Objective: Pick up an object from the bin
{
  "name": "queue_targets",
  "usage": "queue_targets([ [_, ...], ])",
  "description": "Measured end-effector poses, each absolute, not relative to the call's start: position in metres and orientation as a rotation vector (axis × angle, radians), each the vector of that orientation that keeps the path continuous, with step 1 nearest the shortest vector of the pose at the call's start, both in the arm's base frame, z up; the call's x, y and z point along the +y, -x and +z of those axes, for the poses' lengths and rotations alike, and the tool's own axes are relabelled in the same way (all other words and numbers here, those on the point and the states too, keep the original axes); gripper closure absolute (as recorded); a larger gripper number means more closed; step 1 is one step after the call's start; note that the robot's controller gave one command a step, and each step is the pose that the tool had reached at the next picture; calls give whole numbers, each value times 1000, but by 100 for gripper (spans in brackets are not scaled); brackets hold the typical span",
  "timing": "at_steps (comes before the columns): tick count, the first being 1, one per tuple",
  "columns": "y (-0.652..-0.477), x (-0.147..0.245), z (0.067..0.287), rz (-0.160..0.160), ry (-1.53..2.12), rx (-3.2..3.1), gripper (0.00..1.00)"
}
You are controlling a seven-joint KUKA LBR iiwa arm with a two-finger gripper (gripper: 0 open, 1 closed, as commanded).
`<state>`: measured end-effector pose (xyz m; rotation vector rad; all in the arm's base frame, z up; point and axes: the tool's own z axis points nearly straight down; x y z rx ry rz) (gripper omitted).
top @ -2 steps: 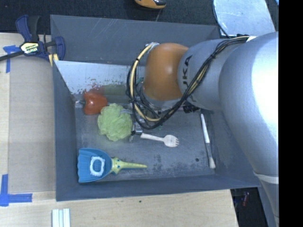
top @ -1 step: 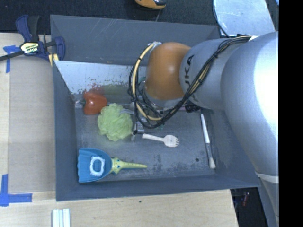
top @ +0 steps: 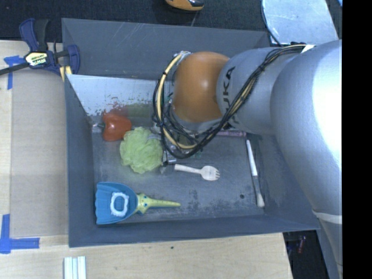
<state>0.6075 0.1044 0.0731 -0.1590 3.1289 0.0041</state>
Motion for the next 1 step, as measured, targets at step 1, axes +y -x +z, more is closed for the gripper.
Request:
queue_targets([
  [1,-600,78,102,5,62,3134,0],
])
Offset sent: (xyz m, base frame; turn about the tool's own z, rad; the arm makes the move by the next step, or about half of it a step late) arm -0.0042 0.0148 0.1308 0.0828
